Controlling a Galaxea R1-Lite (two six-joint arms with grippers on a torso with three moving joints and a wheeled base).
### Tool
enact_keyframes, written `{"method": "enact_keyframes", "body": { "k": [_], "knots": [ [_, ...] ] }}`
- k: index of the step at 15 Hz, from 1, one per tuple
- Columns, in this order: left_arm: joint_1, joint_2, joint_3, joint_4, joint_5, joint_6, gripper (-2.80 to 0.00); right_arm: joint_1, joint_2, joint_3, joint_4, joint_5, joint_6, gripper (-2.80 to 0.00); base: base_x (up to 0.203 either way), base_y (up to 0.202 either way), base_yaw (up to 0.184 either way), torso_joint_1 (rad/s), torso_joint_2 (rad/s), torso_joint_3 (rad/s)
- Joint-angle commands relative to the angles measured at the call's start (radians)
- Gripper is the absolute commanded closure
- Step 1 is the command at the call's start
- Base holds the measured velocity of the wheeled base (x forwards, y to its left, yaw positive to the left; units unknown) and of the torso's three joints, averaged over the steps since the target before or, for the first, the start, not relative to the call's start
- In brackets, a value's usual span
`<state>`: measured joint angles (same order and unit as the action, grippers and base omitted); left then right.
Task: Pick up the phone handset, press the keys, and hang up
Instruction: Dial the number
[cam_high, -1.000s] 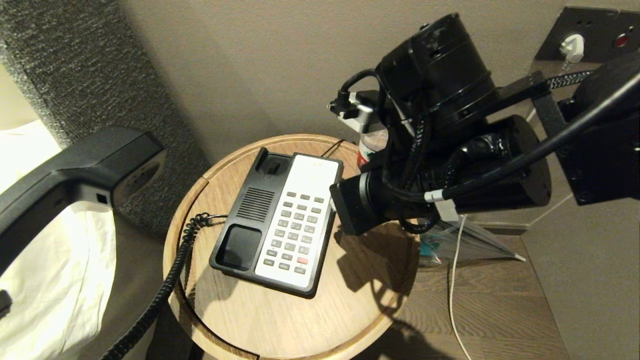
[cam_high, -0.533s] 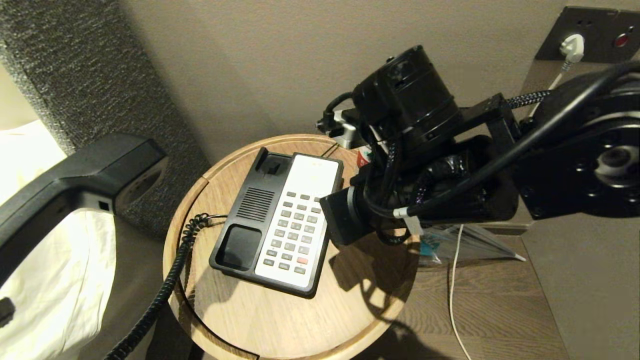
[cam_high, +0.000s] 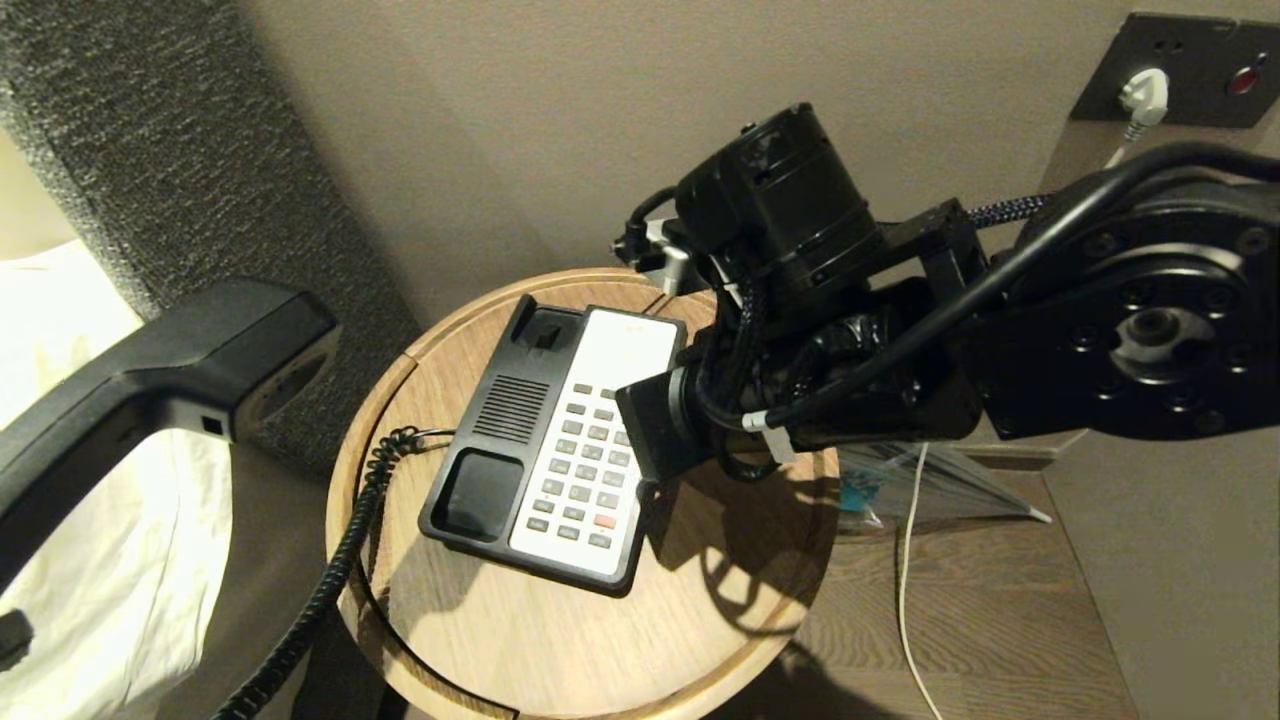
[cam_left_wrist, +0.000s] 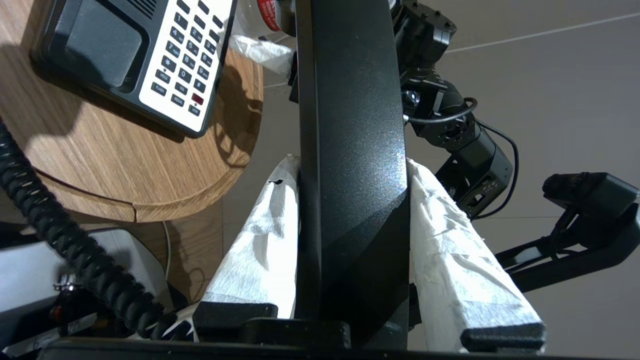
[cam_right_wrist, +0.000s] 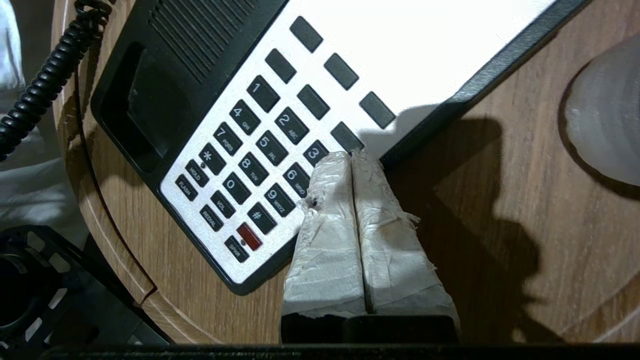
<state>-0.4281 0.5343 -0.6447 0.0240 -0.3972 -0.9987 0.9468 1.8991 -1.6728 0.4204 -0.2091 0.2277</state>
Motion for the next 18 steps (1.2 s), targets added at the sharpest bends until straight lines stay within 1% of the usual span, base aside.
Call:
{"method": "enact_keyframes", "body": {
  "k": [1, 5, 18],
  "knots": [
    [0.0, -0.002, 0.003, 0.001, -0.003, -0.005, 0.0, 0.001, 0.003, 0.001, 0.003, 0.008, 0.002, 0.0, 0.0, 0.0, 0.0, 0.0, 0.0, 0.0],
    [0.0, -0.002, 0.005, 0.001, -0.005, -0.005, 0.0, 0.001, 0.01, -0.001, 0.003, 0.02, 0.006, 0.0, 0.0, 0.0, 0.0, 0.0, 0.0, 0.0],
    [0.0, -0.013, 0.011, 0.001, -0.006, -0.006, 0.0, 0.0, 0.057, 0.001, -0.02, 0.016, 0.004, 0.0, 0.0, 0.0, 0.0, 0.0, 0.0, 0.0]
  ]
}}
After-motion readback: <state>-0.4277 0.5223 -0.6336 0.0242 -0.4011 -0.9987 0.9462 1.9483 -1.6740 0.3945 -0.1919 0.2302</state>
